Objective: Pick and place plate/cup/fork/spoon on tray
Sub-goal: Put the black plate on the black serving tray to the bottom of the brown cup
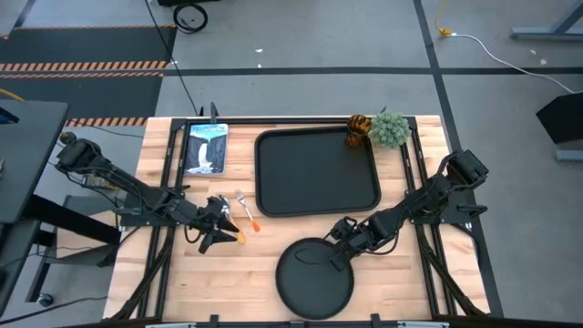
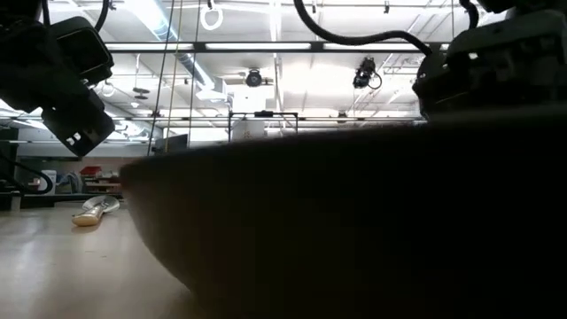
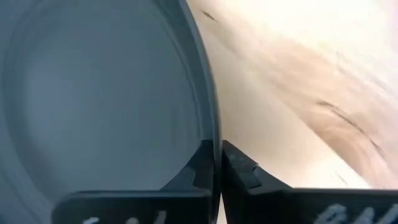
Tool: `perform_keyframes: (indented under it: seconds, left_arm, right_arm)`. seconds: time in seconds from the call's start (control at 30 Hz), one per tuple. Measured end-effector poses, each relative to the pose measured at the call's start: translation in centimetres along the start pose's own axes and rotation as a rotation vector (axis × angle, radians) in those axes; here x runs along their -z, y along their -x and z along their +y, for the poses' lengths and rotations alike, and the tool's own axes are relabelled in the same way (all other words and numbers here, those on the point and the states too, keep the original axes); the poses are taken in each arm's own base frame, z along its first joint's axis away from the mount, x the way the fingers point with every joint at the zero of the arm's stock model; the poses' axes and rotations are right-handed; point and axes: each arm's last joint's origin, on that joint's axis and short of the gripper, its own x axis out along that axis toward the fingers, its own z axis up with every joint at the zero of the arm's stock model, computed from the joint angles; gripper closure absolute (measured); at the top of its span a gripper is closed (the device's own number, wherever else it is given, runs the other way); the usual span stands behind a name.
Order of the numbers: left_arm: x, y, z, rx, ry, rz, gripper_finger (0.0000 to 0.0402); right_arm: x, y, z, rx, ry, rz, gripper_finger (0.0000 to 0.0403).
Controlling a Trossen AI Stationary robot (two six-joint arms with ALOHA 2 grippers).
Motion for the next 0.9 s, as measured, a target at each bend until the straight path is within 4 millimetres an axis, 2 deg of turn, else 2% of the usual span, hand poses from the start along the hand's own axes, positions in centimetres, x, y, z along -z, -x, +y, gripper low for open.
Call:
perform_keyframes:
  seconds: [0.23,0.4,0.67,0.9]
  left_arm:
    - [0.0,0.0,0.0,0.002,0.001,-0.002,0.023]
    - [0.0,0.0,0.0,0.001,0.001,-0.001,0.023]
    - [0.0,0.0,0.0,0.001,0.0,0.0,0.023]
    - [0.0,0.0,0.0,0.0,0.0,-0.001,0.023]
  right_arm:
    - [-1.1,2.2,-0.7,0.029,0.002,-0.035,0.0391]
    - [-2.1,5.4,-1.8,0.075,0.007,-0.133,0.039]
    - [-4.2,10.4,-4.3,0.107,-0.054,-0.29,0.0391]
    - [-6.0,12.6,-8.2,0.167,-0.123,-0.361,0.0391]
